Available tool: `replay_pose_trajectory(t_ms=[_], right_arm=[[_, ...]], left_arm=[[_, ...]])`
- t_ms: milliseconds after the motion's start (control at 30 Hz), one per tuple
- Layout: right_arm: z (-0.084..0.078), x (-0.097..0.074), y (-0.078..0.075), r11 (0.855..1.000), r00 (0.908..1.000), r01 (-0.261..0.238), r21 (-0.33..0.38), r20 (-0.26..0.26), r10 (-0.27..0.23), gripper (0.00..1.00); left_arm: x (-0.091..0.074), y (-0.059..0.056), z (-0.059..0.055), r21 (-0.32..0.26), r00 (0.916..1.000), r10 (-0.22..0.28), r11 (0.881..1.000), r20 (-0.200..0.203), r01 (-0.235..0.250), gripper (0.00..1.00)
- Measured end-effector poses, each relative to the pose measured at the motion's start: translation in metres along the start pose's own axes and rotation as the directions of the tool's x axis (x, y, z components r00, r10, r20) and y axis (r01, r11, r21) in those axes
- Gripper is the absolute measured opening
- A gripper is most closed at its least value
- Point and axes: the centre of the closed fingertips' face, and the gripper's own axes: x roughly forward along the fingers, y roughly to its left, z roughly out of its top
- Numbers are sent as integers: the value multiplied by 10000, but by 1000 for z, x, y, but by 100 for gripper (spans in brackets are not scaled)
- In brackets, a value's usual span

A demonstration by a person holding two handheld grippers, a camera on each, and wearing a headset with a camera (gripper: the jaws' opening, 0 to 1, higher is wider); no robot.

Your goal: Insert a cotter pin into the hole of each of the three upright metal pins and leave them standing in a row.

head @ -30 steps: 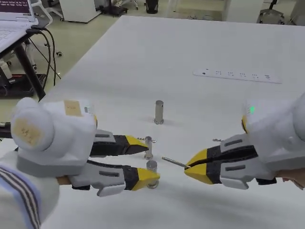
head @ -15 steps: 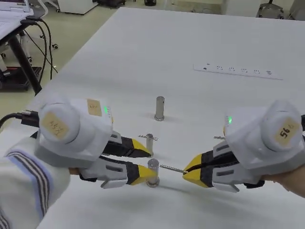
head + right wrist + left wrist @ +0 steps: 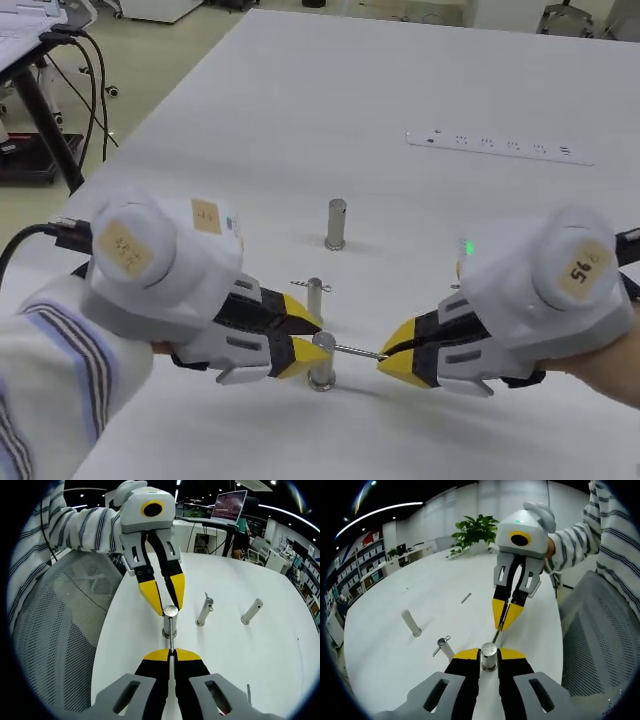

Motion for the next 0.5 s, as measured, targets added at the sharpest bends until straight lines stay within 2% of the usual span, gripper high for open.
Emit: replay_pose_trajectory(t_ms=[267, 500], right_arm=[[20, 7, 1, 9997, 9993, -138, -194, 348, 144, 0], [28, 13, 2, 9993, 9983, -275, -264, 509, 289, 0]], left_arm=[[2, -1, 2, -99, 10000, 81, 9999, 41, -81, 9], [2, -3, 2, -192, 10000, 51, 9998, 38, -50, 9]])
